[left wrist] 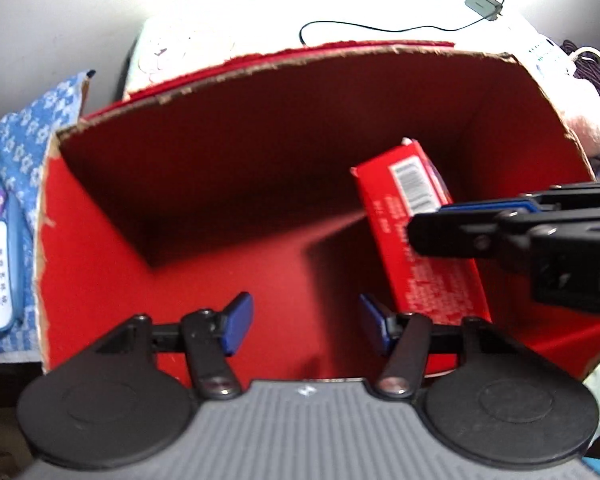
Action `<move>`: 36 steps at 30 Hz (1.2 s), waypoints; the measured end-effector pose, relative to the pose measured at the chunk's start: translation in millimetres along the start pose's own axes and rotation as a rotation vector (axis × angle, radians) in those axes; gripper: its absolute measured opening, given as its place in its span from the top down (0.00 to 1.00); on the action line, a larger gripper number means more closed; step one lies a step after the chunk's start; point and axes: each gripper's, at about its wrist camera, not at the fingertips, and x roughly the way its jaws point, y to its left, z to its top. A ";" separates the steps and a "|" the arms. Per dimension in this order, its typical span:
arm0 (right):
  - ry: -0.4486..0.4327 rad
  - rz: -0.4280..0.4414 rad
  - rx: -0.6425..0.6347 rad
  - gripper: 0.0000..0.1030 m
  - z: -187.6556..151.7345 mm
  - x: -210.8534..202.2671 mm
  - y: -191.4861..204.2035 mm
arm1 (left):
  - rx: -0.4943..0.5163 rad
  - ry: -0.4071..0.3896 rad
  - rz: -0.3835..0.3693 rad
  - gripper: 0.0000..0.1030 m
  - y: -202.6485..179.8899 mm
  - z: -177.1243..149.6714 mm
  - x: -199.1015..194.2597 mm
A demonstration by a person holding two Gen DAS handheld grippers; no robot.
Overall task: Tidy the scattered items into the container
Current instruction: 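Lower the gift box into the cardboard box and open the right gripper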
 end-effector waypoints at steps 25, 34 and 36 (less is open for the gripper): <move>-0.156 0.036 0.126 0.79 -4.7 -39.2 -33.4 | 0.048 0.160 -0.046 0.51 -13.7 19.2 27.2; -0.182 0.041 0.201 0.79 -10.3 -51.1 -55.7 | 0.073 0.148 -0.036 0.51 -28.5 30.5 29.3; -0.181 0.047 0.210 0.79 -11.2 -51.3 -57.0 | 0.078 0.136 -0.033 0.51 -30.7 33.6 28.5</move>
